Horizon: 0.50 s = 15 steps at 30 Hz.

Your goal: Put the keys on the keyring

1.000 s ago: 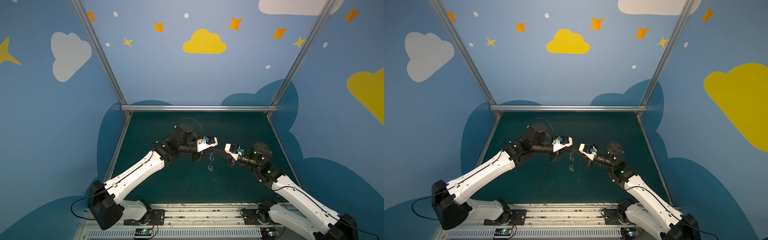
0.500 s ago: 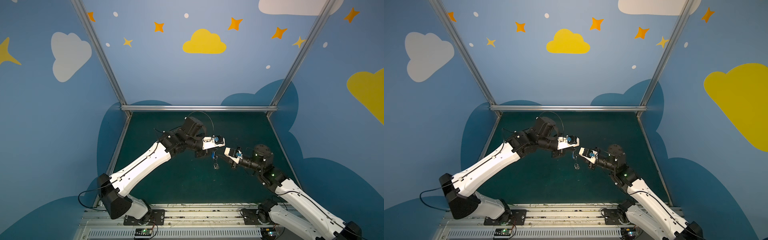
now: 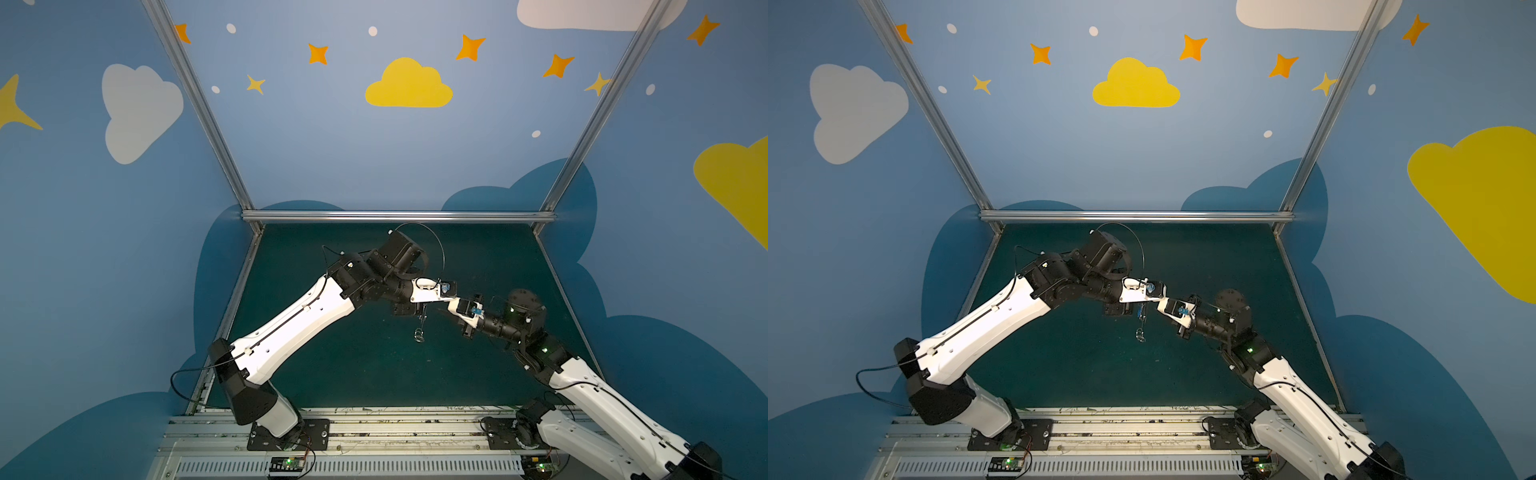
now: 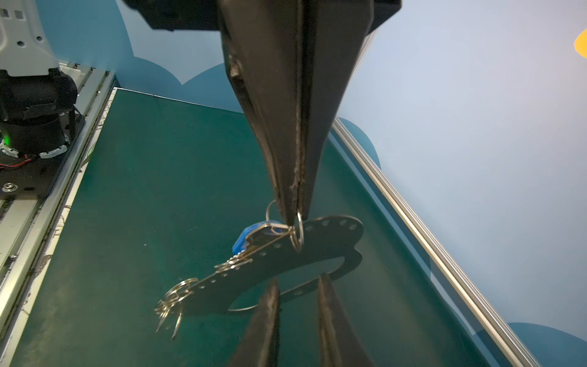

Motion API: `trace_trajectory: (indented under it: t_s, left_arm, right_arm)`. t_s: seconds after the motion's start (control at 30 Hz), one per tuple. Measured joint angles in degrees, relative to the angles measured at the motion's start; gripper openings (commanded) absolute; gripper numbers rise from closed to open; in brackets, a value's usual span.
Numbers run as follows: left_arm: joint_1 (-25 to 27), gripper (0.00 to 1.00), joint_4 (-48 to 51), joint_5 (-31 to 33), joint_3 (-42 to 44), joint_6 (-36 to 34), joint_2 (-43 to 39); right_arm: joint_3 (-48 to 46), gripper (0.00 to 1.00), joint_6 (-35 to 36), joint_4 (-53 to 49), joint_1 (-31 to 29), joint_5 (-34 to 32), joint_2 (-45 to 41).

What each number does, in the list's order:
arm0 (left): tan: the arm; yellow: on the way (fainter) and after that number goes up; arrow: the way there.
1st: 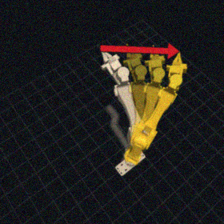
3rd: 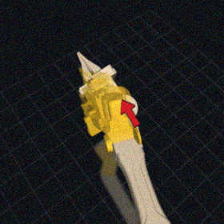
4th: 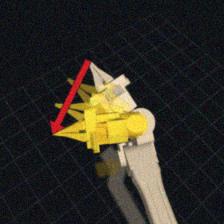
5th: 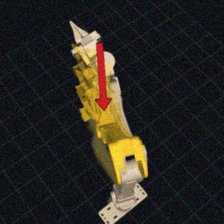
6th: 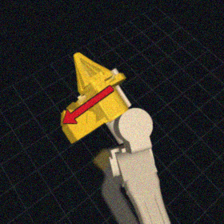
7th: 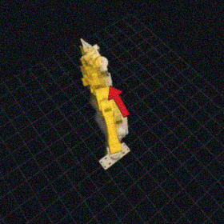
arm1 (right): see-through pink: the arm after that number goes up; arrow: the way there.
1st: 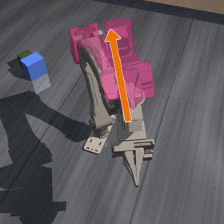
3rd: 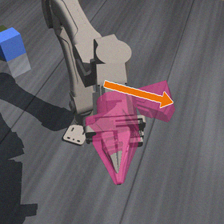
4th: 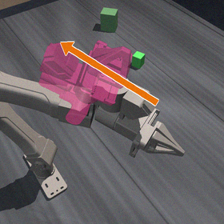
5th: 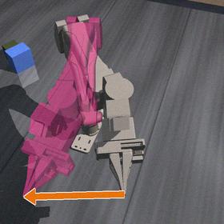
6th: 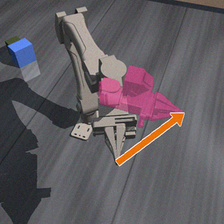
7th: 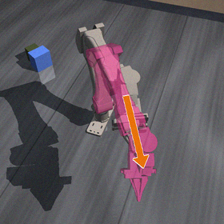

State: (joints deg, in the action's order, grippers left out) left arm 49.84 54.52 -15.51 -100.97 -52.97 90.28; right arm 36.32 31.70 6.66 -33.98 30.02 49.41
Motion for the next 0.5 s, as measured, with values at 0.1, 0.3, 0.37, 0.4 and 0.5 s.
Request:
trace_trajectory:
  t_s: [0.1,0.3,0.37,0.4,0.5]
  left_arm:
    - [0.5,0.04,0.5,0.7,-0.6,-0.2,0.1]
    - [0.9,0.03,0.6,0.9,-1.0,-0.2,0.1]
    - [1.0,0.03,0.6,0.9,-1.0,-0.2,0.2]
    - [1.0,0.03,0.6,0.9,-1.0,-0.2,0.2]
    - [1.0,0.03,0.6,0.8,-1.0,-0.1,0.3]
  right_arm:
    - [0.0,0.20,-0.5,1.1,0.0,0.5,0.5]
    - [-1.6,0.18,-2.7,5.9,0.0,1.2,0.9]
    - [-2.4,0.18,-3.6,7.4,0.0,1.3,0.8]
    - [-2.7,0.18,-4.3,8.1,0.0,1.3,0.7]
    - [-3.5,0.18,-5.7,9.9,0.0,1.5,0.3]
